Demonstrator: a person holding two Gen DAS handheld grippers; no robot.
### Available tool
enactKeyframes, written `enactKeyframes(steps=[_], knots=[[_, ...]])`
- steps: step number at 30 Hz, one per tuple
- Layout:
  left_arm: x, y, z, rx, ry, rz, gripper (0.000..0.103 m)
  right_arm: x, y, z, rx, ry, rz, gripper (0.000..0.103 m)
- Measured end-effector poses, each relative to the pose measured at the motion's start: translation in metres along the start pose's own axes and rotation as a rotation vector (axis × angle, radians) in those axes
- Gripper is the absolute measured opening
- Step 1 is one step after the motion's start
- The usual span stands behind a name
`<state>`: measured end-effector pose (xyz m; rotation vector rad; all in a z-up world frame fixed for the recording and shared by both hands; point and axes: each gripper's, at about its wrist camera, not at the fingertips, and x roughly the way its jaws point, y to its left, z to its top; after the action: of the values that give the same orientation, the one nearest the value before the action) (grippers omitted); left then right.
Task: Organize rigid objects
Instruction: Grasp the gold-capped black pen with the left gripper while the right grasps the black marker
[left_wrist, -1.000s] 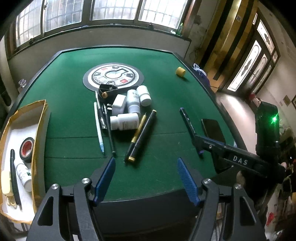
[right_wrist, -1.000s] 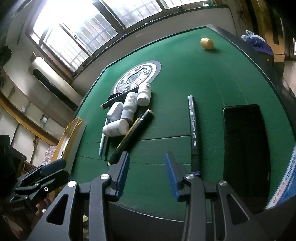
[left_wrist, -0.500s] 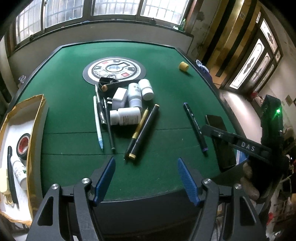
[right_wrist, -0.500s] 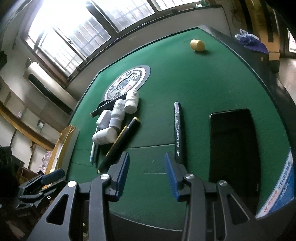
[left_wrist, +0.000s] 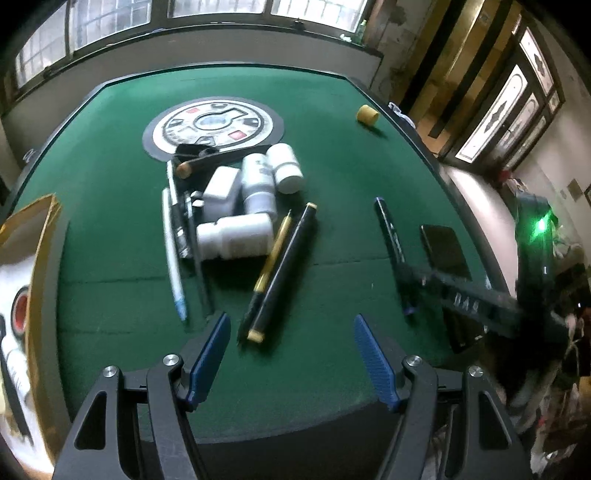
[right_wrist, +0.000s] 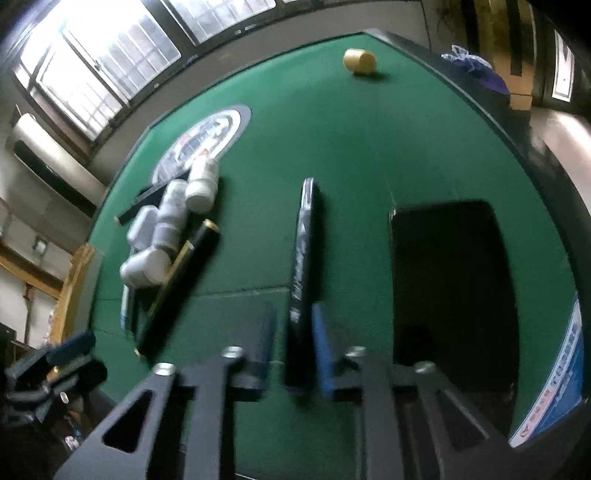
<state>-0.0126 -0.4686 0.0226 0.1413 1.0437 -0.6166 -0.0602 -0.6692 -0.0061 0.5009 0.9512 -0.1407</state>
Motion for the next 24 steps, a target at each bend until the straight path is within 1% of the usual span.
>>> enactKeyframes(steps=[5, 7, 9, 13, 14, 15, 17, 22, 23, 24], knots=[[0.027, -0.009, 0.013, 0.035, 0.030, -0.002, 0.072, -0.003, 0.002, -0.005, 0.008, -0.002, 0.001, 0.016], [0.037, -0.011, 0.017, 0.035, 0.044, -0.001, 0.068, -0.004, 0.002, -0.005, 0.001, -0.003, 0.000, 0.016], [0.048, -0.011, 0.021, 0.040, 0.062, -0.002, 0.058, -0.004, 0.000, -0.006, 0.007, -0.001, 0.007, 0.016], [0.063, -0.009, 0.027, 0.033, 0.084, 0.014, 0.047, -0.004, -0.001, -0.007, 0.012, 0.000, 0.017, 0.017], [0.065, -0.010, 0.027, 0.034, 0.095, 0.016, 0.040, -0.004, 0.000, -0.007, 0.012, -0.001, 0.017, 0.017], [0.066, -0.009, 0.028, 0.029, 0.104, 0.012, 0.038, -0.004, -0.001, -0.007, 0.013, -0.002, 0.019, 0.017], [0.069, -0.010, 0.026, 0.025, 0.118, 0.000, 0.038, -0.004, 0.000, -0.007, 0.011, -0.003, 0.018, 0.017], [0.076, -0.016, 0.031, 0.045, 0.105, 0.026, 0.037, -0.003, 0.005, -0.007, -0.010, -0.001, -0.010, 0.017], [0.077, -0.018, 0.030, 0.046, 0.099, 0.033, 0.031, -0.003, 0.006, -0.008, -0.012, -0.001, -0.018, 0.017], [0.078, -0.020, 0.030, 0.054, 0.092, 0.055, 0.018, -0.002, 0.008, -0.007, -0.014, -0.001, -0.028, 0.017]])
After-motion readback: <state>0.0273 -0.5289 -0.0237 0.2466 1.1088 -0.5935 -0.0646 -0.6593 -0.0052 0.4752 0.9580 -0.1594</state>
